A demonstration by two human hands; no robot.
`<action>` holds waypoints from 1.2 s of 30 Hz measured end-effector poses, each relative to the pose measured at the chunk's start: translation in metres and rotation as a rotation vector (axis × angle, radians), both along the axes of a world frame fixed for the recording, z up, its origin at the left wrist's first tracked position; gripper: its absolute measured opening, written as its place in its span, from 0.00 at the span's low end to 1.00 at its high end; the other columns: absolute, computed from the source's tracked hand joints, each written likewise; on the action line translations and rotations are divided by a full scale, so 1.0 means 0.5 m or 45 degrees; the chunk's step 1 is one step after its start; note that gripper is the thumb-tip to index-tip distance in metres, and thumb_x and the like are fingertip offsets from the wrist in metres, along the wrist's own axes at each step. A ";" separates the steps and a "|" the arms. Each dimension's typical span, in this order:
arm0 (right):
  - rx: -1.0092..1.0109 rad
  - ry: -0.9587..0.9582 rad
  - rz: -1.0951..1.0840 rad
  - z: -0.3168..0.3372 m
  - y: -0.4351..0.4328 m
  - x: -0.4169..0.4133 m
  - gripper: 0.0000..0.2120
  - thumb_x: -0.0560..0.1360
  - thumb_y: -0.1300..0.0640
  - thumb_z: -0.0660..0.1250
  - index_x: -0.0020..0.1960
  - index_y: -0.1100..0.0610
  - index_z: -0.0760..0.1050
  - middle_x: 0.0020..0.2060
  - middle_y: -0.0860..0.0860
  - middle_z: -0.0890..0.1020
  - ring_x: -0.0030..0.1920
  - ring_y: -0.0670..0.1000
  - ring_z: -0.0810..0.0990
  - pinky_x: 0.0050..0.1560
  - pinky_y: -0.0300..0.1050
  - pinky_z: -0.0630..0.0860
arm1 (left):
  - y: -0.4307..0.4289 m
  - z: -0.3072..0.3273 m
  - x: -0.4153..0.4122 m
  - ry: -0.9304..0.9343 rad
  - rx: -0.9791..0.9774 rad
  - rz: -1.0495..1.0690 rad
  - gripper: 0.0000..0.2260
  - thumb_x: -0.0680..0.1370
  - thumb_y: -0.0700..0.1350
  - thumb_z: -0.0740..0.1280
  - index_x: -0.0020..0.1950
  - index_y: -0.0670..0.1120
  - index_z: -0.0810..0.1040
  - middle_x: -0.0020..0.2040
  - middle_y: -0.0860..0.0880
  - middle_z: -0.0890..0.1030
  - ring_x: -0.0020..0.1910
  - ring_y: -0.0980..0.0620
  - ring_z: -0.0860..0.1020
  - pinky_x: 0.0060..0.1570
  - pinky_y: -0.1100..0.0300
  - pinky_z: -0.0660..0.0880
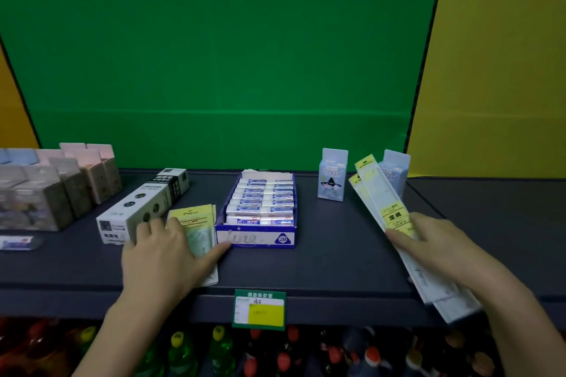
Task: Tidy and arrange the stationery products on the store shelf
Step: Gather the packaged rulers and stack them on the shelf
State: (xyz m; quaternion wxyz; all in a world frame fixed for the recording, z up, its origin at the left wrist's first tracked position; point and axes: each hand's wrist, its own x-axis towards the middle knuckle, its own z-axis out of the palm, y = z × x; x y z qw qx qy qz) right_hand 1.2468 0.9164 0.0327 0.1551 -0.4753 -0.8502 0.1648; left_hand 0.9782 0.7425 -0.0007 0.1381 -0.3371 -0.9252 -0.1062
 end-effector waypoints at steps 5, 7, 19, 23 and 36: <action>0.031 0.110 0.046 0.001 -0.015 -0.008 0.14 0.77 0.47 0.58 0.38 0.56 0.68 0.38 0.50 0.78 0.39 0.50 0.75 0.35 0.40 0.66 | 0.005 0.011 -0.014 -0.177 -0.061 -0.028 0.32 0.69 0.67 0.60 0.58 0.41 0.67 0.60 0.41 0.76 0.63 0.42 0.68 0.57 0.51 0.69; 0.041 0.142 0.066 -0.001 -0.019 -0.012 0.14 0.77 0.46 0.58 0.42 0.56 0.71 0.40 0.50 0.79 0.42 0.51 0.77 0.37 0.41 0.68 | 0.004 0.022 -0.022 -0.282 -0.006 -0.074 0.27 0.70 0.61 0.66 0.55 0.41 0.65 0.59 0.39 0.76 0.61 0.40 0.69 0.53 0.52 0.70; -0.055 0.402 0.138 0.002 -0.041 -0.028 0.11 0.76 0.47 0.60 0.45 0.54 0.73 0.41 0.50 0.81 0.40 0.54 0.82 0.44 0.50 0.77 | 0.001 0.063 -0.031 -0.760 0.266 -0.128 0.35 0.61 0.46 0.78 0.57 0.41 0.59 0.62 0.37 0.71 0.60 0.39 0.71 0.59 0.47 0.70; -0.191 0.602 0.159 0.005 -0.050 -0.026 0.08 0.76 0.49 0.61 0.47 0.53 0.73 0.39 0.52 0.81 0.27 0.51 0.83 0.25 0.38 0.74 | -0.017 0.053 -0.029 -0.805 0.522 -0.202 0.46 0.55 0.42 0.81 0.65 0.44 0.58 0.64 0.40 0.71 0.61 0.40 0.71 0.62 0.45 0.69; -0.363 0.891 0.380 -0.005 -0.073 -0.083 0.07 0.75 0.48 0.61 0.46 0.50 0.73 0.25 0.51 0.80 0.24 0.47 0.78 0.29 0.43 0.75 | -0.100 0.040 -0.016 -1.008 1.077 -0.221 0.22 0.56 0.46 0.79 0.47 0.43 0.78 0.39 0.45 0.84 0.33 0.50 0.81 0.32 0.59 0.75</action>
